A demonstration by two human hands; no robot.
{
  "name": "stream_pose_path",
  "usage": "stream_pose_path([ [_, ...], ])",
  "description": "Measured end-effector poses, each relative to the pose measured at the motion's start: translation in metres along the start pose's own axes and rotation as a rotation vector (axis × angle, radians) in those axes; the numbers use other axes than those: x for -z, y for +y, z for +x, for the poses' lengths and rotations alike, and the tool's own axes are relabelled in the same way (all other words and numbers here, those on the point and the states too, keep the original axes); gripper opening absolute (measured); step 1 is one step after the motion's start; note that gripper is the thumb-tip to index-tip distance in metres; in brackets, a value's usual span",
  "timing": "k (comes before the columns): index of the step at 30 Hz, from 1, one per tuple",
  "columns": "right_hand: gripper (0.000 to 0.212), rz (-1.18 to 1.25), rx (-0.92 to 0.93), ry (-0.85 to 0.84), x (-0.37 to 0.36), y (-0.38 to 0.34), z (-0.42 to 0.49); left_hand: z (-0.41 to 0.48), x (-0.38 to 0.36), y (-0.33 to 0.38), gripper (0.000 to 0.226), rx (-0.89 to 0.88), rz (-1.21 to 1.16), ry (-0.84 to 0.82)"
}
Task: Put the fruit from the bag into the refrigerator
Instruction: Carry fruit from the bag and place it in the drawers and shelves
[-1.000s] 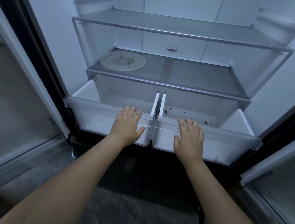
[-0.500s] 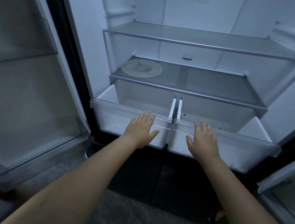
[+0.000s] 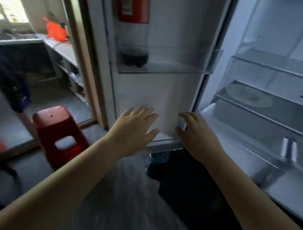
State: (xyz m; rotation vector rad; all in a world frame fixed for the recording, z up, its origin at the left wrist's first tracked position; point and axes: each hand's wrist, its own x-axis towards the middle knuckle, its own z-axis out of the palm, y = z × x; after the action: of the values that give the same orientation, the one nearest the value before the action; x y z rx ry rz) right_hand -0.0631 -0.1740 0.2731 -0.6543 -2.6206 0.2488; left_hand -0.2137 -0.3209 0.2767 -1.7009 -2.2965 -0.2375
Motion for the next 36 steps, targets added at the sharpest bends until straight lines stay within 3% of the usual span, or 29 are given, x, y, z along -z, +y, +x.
stream_pose_path([
  [5,0.050,0.106,0.321,-0.068,-0.032,-0.127,0.034,-0.099,0.042,-0.086,0.058,0.272,0.029,0.035],
  [16,0.052,0.303,0.767,-0.206,-0.118,-0.360,0.051,-0.295,0.082,-0.205,0.068,0.846,0.172,0.068],
  [27,0.049,0.398,1.130,-0.392,-0.219,-0.494,0.080,-0.398,0.058,-0.267,0.063,1.294,0.191,0.047],
  [36,0.049,0.461,1.326,-0.505,-0.281,-0.580,0.121,-0.429,0.039,-0.315,0.054,1.538,0.204,0.060],
])
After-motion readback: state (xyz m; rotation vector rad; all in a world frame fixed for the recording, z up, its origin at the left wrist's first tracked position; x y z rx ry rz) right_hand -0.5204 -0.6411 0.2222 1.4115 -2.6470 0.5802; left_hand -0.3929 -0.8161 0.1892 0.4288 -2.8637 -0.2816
